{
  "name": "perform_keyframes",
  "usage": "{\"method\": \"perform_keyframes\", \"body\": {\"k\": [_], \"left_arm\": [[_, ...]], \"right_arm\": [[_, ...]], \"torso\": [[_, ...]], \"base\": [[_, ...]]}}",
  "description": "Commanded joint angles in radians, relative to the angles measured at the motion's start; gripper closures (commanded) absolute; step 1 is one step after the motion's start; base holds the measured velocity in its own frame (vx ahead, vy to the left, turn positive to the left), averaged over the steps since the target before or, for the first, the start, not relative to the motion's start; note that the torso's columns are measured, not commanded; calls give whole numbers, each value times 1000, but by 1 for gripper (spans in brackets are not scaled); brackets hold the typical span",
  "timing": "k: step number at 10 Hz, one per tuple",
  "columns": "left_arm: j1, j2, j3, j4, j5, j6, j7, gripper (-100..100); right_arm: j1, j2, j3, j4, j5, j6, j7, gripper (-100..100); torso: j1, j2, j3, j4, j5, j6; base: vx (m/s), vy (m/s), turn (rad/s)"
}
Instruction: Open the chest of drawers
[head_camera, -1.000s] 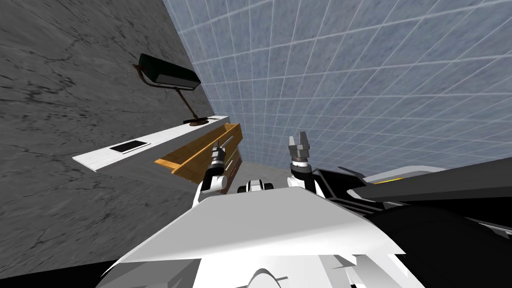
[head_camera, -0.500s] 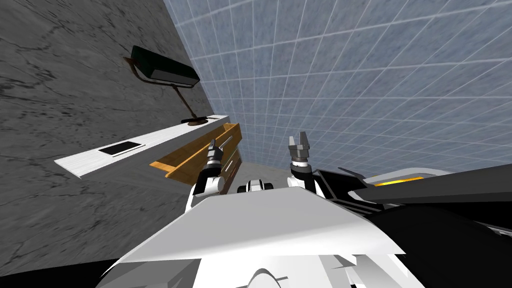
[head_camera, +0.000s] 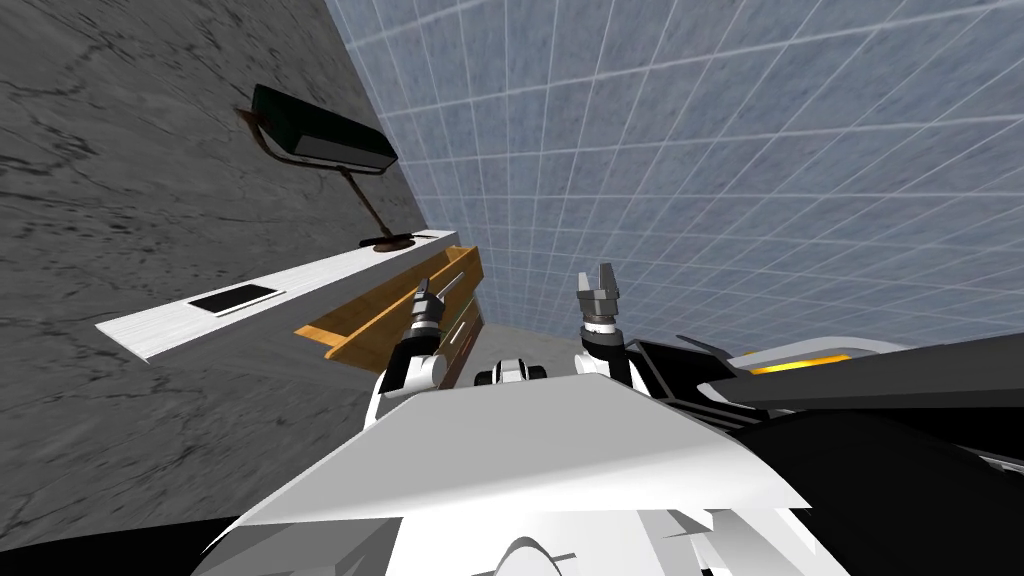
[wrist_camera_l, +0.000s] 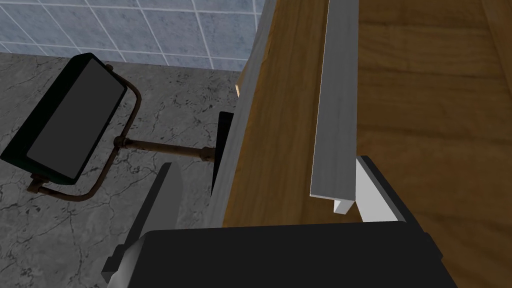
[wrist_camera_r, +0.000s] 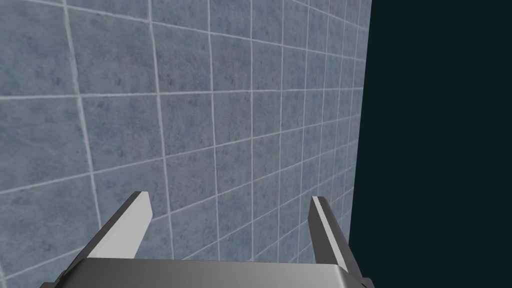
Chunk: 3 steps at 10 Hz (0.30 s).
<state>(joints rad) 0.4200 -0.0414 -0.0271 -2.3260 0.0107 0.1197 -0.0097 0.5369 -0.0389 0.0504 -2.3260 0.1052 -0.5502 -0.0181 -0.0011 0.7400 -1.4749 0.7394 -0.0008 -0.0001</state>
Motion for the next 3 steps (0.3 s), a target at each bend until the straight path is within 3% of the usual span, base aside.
{"method": "perform_keyframes", "body": {"k": [1,3], "left_arm": [[0,0,0,1,0,1,0,0],[1,0,0,1,0,1,0,0]], "right_arm": [[0,0,0,0,0,0,0,0],[0,0,0,0,0,0,0,0]], "torso": [[1,0,0,0,0,0],[1,-1,-1,-1,1,0]], "base": [[0,0,0],[0,0,0]]}}
